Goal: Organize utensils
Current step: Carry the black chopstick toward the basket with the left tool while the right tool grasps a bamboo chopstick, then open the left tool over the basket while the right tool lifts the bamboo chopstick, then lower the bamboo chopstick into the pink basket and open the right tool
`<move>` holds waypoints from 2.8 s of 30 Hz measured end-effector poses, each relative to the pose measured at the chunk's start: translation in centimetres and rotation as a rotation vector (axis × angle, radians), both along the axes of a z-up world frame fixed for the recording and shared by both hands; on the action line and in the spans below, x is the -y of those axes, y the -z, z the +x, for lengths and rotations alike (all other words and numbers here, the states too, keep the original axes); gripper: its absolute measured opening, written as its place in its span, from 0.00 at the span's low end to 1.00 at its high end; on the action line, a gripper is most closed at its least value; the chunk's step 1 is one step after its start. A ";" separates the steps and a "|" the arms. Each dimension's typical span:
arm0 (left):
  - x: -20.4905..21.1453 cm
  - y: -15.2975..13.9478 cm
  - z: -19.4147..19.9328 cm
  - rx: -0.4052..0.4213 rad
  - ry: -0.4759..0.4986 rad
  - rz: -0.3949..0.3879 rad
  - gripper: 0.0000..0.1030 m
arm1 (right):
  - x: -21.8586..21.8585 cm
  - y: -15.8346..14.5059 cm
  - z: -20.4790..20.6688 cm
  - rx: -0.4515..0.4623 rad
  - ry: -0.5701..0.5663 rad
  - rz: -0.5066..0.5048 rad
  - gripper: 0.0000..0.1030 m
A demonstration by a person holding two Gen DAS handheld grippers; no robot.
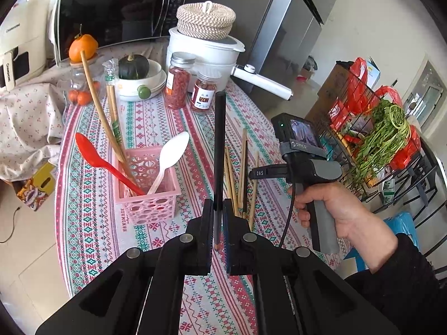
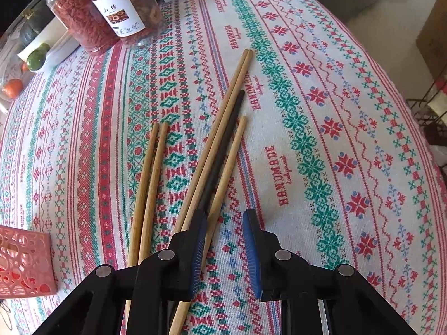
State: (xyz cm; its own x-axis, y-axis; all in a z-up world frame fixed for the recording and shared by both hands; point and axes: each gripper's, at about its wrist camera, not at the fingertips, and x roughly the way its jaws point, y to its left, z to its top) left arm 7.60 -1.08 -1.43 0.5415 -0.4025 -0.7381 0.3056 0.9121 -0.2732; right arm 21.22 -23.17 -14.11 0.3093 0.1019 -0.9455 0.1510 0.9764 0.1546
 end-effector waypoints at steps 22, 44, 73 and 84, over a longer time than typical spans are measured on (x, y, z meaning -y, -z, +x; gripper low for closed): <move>-4.6 -6.8 -3.6 0.263 -0.110 -0.045 0.06 | 2.5 -9.3 -5.1 0.298 0.002 0.174 0.06; -5.1 -6.3 1.7 0.490 -0.350 0.008 0.05 | -2.8 -18.7 -11.1 0.701 -0.159 0.249 0.06; -6.3 -4.3 1.1 0.292 -0.356 -0.007 0.77 | -6.1 -18.9 -10.2 0.787 -0.176 0.304 0.06; -9.7 -2.4 -0.7 0.224 -0.362 0.070 0.79 | -10.5 -19.5 -8.8 0.898 -0.155 0.302 0.06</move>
